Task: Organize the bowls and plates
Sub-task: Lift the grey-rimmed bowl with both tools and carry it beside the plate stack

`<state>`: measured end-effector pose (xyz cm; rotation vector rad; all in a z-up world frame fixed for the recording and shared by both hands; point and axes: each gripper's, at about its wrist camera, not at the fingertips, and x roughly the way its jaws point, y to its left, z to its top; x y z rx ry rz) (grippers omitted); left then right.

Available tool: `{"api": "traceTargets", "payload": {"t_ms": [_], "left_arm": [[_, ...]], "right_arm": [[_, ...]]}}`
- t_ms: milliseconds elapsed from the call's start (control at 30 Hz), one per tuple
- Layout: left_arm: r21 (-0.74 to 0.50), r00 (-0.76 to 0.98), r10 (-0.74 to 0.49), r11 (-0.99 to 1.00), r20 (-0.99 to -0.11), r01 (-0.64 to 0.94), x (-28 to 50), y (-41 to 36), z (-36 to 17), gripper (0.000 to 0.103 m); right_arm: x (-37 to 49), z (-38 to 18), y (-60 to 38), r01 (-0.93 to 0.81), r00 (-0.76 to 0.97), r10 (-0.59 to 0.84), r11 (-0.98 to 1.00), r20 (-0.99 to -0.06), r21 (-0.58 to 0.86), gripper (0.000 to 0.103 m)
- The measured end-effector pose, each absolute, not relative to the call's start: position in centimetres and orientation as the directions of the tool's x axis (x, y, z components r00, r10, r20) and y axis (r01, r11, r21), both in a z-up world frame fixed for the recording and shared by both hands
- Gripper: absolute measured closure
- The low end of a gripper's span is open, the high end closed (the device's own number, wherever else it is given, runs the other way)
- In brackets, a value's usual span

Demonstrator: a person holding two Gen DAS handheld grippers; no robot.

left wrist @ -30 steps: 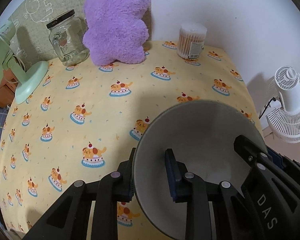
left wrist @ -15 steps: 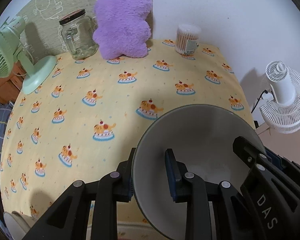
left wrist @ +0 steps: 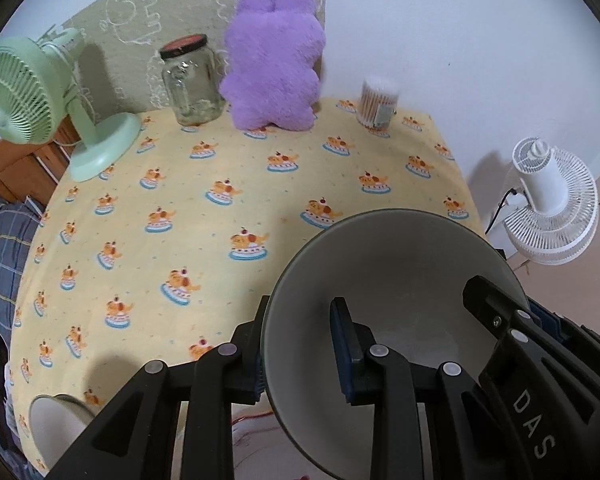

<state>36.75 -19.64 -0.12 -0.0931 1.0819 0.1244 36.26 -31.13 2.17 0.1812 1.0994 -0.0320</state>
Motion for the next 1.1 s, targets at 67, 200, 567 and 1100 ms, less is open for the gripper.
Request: {"api": "traceTargets", "payload": {"t_ms": [67, 200, 567, 1100], "left_arm": [[-0.011, 0.473, 0.060, 0.989, -0.879, -0.146, 36.0, -19.1, 0.6, 0.078], [-0.019, 0.485, 0.066, 0.985, -0.872, -0.169, 34.2, -17.7, 1.8, 0.078], [-0.029, 0.494, 0.083, 0.976, -0.865, -0.216, 28.6, -13.0, 3.7, 0.078], [-0.016, 0.480, 0.122, 0.962, -0.868, -0.273, 22.3, -6.2, 3.5, 0.078]], "right_arm": [[35.5, 3.0, -30.4, 0.111, 0.463, 0.065, 0.985, -0.884, 0.131, 0.081], [34.2, 4.3, -28.8, 0.101, 0.477, 0.067, 0.986, -0.876, 0.130, 0.081], [29.8, 6.5, -23.2, 0.060, 0.496, 0.085, 0.990, -0.864, 0.131, 0.081], [25.3, 6.2, -15.2, -0.007, 0.477, 0.120, 0.991, -0.871, 0.133, 0.081]]}}
